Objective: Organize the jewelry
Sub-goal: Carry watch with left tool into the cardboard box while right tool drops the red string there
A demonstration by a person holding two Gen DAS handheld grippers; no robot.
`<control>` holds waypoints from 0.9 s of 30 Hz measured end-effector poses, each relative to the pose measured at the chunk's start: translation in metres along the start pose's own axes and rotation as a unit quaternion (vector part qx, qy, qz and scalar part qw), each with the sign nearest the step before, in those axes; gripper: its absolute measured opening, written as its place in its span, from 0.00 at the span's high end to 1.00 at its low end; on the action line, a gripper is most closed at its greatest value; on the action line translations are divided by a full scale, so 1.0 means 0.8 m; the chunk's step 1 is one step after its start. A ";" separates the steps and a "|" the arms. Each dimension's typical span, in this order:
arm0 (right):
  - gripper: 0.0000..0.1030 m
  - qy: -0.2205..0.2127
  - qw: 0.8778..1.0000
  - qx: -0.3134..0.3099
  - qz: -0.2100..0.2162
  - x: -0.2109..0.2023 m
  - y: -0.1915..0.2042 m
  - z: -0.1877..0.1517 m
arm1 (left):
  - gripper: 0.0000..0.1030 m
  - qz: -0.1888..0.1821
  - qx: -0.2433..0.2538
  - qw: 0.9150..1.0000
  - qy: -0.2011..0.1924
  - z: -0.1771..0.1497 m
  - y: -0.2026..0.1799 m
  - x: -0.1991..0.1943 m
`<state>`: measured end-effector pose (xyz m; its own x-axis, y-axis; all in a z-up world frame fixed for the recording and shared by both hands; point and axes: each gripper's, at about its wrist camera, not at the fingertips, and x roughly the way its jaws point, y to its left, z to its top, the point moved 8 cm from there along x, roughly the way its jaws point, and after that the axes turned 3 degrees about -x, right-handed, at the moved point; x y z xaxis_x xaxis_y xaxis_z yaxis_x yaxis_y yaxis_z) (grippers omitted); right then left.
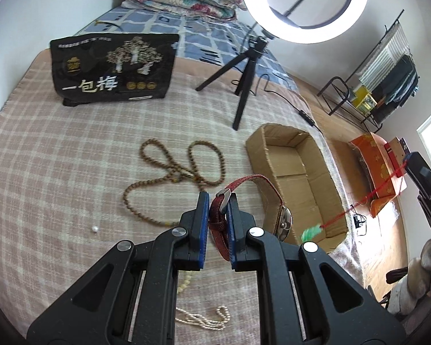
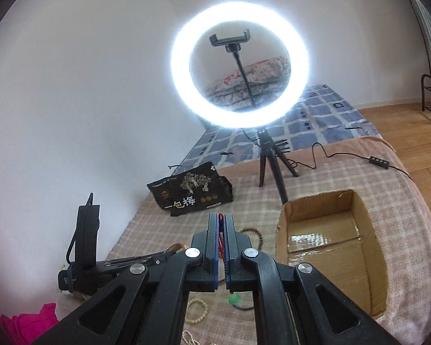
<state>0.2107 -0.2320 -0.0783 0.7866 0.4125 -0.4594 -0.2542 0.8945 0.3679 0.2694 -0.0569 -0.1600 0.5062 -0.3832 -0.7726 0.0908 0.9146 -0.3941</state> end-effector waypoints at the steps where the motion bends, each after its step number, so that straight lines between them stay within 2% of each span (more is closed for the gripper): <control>1: 1.00 -0.001 1.000 0.000 -0.009 -0.002 -0.007 0.000 | 0.90 -0.003 0.003 1.000 0.001 -0.001 -0.007 0.003; 7: 1.00 0.007 0.997 -0.004 -0.071 -0.014 -0.058 -0.002 | 0.90 -0.018 0.022 1.000 0.009 -0.005 -0.052 0.023; 14: 1.00 0.038 0.990 -0.002 -0.135 -0.019 -0.117 -0.024 | 0.90 -0.025 0.048 0.998 0.020 -0.015 -0.099 0.056; 19: 1.00 0.059 0.985 -0.008 -0.165 -0.021 -0.145 -0.040 | 0.90 -0.022 0.065 0.997 0.031 -0.022 -0.125 0.085; 27: 1.00 0.092 0.982 0.007 -0.167 -0.015 -0.171 -0.064 | 0.90 -0.017 0.090 0.994 0.054 -0.039 -0.157 0.131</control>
<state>0.2069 -0.3507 -0.1648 0.7100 0.1216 -0.6936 0.0091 0.9833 0.1817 0.2845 -0.2163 -0.2073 0.4061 -0.4171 -0.8131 0.2634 0.9054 -0.3329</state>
